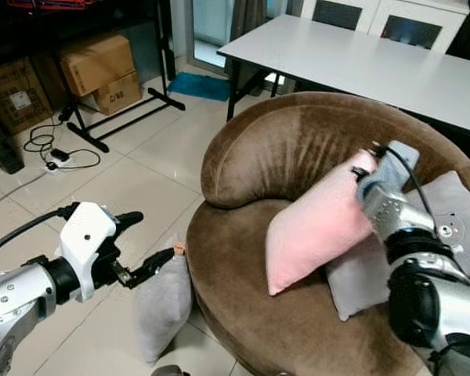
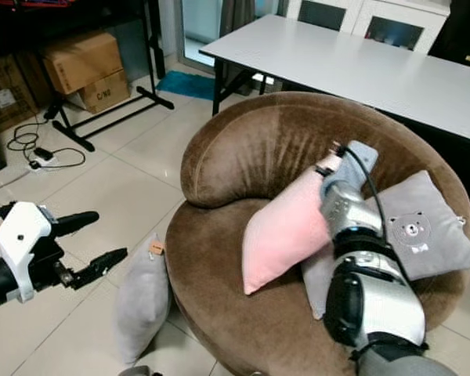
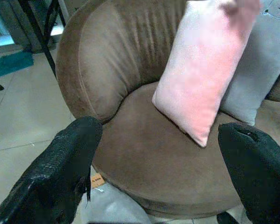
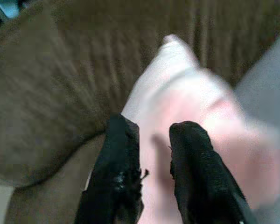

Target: Move the pillow to the sofa from floor

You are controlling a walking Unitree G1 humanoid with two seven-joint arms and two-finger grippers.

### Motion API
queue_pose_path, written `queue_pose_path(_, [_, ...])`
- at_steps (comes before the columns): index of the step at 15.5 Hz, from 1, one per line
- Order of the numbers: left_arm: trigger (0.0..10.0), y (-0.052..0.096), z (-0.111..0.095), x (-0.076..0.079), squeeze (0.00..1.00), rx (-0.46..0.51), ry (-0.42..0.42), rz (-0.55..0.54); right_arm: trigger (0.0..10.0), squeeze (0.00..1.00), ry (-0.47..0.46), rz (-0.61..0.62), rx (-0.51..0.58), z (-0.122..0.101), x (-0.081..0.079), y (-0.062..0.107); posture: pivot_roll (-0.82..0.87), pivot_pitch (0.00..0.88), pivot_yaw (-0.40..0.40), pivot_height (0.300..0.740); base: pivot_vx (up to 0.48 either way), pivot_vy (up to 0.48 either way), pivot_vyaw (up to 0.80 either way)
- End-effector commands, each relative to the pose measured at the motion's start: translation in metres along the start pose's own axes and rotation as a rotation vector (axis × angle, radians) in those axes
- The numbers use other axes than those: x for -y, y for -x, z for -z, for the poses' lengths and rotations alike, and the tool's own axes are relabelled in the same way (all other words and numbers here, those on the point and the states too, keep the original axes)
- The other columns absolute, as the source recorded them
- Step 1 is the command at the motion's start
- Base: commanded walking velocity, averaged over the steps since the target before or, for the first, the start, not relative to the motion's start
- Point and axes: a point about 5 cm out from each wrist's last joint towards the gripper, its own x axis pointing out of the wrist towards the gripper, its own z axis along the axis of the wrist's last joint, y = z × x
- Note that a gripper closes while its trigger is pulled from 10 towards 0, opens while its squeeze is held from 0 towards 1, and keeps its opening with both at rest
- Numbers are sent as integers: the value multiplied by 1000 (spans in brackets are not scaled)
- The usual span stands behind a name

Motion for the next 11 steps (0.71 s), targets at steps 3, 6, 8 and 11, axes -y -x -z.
queue_pose_path(3, [10000, 3, -4, 1, 0, 10, -7, -6, 10000, 1000, -2, 61, 54, -11, 22, -1, 90, 0, -49, 740, 0, 0, 0])
queue_pose_path(6, [10000, 1, -7, -8, 0, 69, -38, -189, 10000, 1000, 41, -122, 223, -35, 9, 16, 80, 0, -63, 740, 0, 0, 0])
queue_pose_path(8, [10000, 0, 0, -13, 0, 62, -20, -348, 10000, 0, 153, -263, 283, -31, -11, 47, 62, 0, -71, 740, 0, 0, 0])
queue_pose_path(11, [10000, 3, 12, -15, 0, 34, 3, -494, 10000, 0, 250, -430, 311, -7, -34, 90, 51, 0, -83, 740, 0, 179, 0])
